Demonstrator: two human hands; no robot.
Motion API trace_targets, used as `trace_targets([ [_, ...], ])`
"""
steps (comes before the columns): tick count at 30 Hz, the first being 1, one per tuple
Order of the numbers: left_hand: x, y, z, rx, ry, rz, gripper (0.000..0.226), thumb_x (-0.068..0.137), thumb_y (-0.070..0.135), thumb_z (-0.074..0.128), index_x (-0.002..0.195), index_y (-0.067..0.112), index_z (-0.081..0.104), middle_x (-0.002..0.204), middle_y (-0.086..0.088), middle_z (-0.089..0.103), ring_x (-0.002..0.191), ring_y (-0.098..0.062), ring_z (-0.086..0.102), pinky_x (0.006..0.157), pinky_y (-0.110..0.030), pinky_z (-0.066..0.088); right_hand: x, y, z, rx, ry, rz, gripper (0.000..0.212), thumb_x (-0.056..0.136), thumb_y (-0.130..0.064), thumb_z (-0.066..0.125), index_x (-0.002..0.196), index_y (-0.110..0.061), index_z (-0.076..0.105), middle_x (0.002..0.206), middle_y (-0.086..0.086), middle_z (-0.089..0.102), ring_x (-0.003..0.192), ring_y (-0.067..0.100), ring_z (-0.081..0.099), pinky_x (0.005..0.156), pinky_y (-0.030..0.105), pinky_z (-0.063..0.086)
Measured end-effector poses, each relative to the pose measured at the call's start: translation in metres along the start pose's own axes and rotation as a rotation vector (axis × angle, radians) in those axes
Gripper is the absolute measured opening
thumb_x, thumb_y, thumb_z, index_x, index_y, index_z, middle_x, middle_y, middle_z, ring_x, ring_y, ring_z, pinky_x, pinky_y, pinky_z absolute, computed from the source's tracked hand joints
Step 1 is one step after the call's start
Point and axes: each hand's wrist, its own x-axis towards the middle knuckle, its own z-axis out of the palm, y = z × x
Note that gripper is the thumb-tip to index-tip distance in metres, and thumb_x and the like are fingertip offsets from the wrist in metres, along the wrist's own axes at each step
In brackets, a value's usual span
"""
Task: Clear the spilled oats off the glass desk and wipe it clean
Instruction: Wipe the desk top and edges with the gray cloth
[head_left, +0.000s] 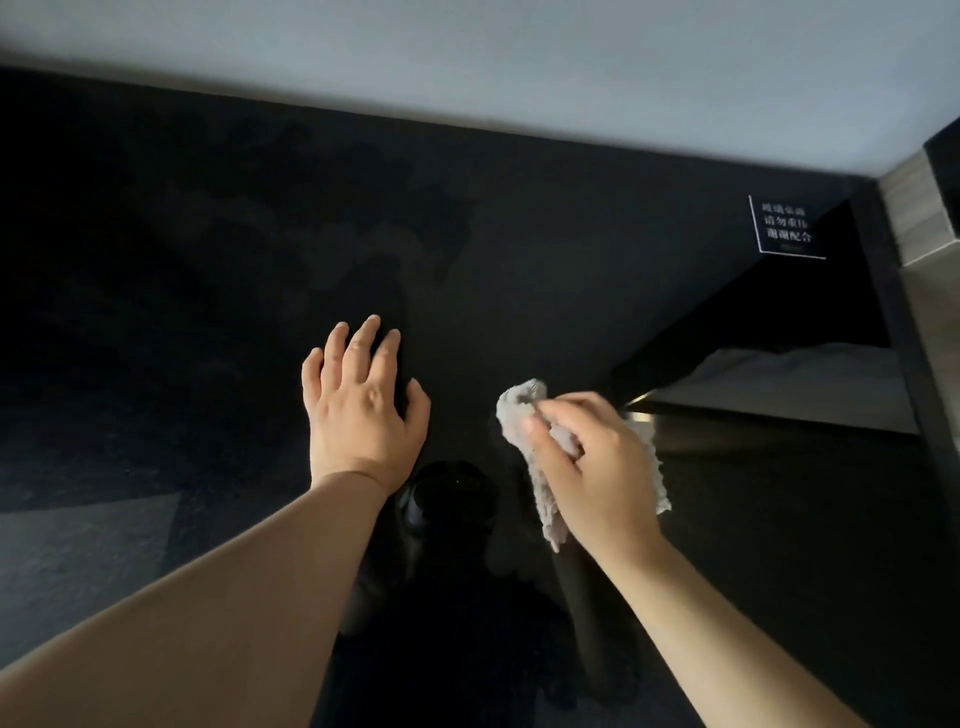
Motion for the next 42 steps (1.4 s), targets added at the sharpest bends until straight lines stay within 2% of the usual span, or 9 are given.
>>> trace_targets([
  [3, 0.000, 0.000, 0.001, 0.002, 0.002, 0.001, 0.054, 0.091, 0.038, 0.040, 0.138, 0.014, 0.047, 0.152, -0.004, 0.036, 0.145, -0.027, 0.019, 0.119, -0.043, 0.009, 0.030, 0.023, -0.020, -0.083, 0.219, 0.094, 0.022, 0.092, -0.027, 0.059, 0.101, -0.011, 0.071, 0.103, 0.000, 0.063, 0.086, 0.009, 0.059, 0.074, 0.015, 0.043],
  [6, -0.001, -0.001, 0.001, -0.001, 0.000, 0.007, 0.051, 0.093, 0.035, 0.044, 0.139, 0.014, 0.046, 0.152, -0.004, 0.034, 0.146, -0.027, 0.017, 0.118, -0.044, 0.008, 0.036, 0.039, -0.009, -0.154, 0.227, 0.247, 0.020, 0.092, -0.028, 0.058, 0.099, -0.014, 0.070, 0.103, 0.002, 0.063, 0.089, 0.021, 0.061, 0.070, 0.029, 0.043],
  [9, -0.001, -0.001, 0.002, 0.006, -0.001, 0.010, 0.051, 0.093, 0.034, 0.045, 0.140, 0.014, 0.045, 0.153, -0.004, 0.033, 0.146, -0.027, 0.016, 0.118, -0.044, 0.008, -0.009, 0.022, 0.012, -0.236, 0.230, 0.170, 0.017, 0.091, -0.026, 0.057, 0.094, -0.015, 0.069, 0.098, 0.001, 0.062, 0.081, 0.015, 0.056, 0.065, 0.023, 0.033],
  [17, -0.001, -0.001, 0.002, -0.002, -0.002, 0.015, 0.051, 0.093, 0.036, 0.042, 0.140, 0.014, 0.045, 0.153, -0.005, 0.033, 0.146, -0.027, 0.017, 0.118, -0.045, 0.008, -0.110, -0.023, -0.007, 0.036, -0.073, 0.059, 0.021, 0.091, -0.035, 0.054, 0.095, -0.021, 0.069, 0.096, -0.014, 0.059, 0.082, 0.001, 0.058, 0.067, 0.016, 0.046],
  [23, -0.001, -0.003, 0.006, 0.011, 0.024, 0.046, 0.052, 0.093, 0.037, 0.041, 0.138, 0.013, 0.045, 0.151, -0.005, 0.035, 0.145, -0.028, 0.019, 0.118, -0.045, 0.010, -0.042, 0.011, -0.016, -0.138, 0.221, 0.268, 0.018, 0.094, -0.028, 0.055, 0.101, -0.018, 0.069, 0.106, -0.005, 0.059, 0.090, 0.014, 0.058, 0.068, 0.027, 0.043],
  [27, -0.002, -0.005, 0.007, 0.014, 0.039, 0.051, 0.051, 0.093, 0.037, 0.041, 0.138, 0.013, 0.046, 0.151, -0.005, 0.036, 0.144, -0.028, 0.020, 0.117, -0.045, 0.011, -0.080, 0.007, 0.008, -0.300, 0.163, 0.184, 0.021, 0.091, -0.030, 0.052, 0.100, -0.019, 0.068, 0.105, -0.001, 0.059, 0.087, 0.017, 0.056, 0.065, 0.024, 0.035],
  [34, -0.019, -0.009, -0.017, -0.212, 0.024, 0.142, 0.054, 0.091, 0.036, 0.049, 0.139, 0.010, 0.045, 0.138, -0.010, 0.053, 0.135, -0.029, 0.039, 0.116, -0.044, 0.021, -0.177, -0.030, -0.028, -0.006, -0.124, 0.000, 0.022, 0.090, -0.035, 0.056, 0.097, -0.022, 0.072, 0.100, -0.014, 0.059, 0.076, 0.001, 0.057, 0.061, 0.016, 0.047],
  [38, -0.078, -0.023, -0.043, -0.242, 0.006, 0.307, 0.042, 0.088, 0.030, 0.053, 0.122, 0.006, 0.060, 0.122, -0.011, 0.063, 0.119, -0.030, 0.054, 0.104, -0.044, 0.039, -0.163, -0.004, -0.047, -0.077, 0.083, 0.074, 0.026, 0.092, -0.033, 0.057, 0.102, -0.015, 0.072, 0.104, -0.006, 0.062, 0.085, 0.004, 0.058, 0.067, 0.013, 0.042],
  [42, -0.146, -0.043, -0.043, -0.134, -0.090, 0.375, 0.051, 0.089, 0.039, 0.048, 0.128, 0.008, 0.058, 0.138, -0.008, 0.053, 0.132, -0.028, 0.044, 0.111, -0.052, 0.030, -0.161, 0.005, -0.026, -0.210, 0.205, 0.234, 0.026, 0.088, -0.034, 0.053, 0.100, -0.019, 0.071, 0.104, -0.002, 0.061, 0.085, 0.016, 0.058, 0.062, 0.021, 0.032],
])
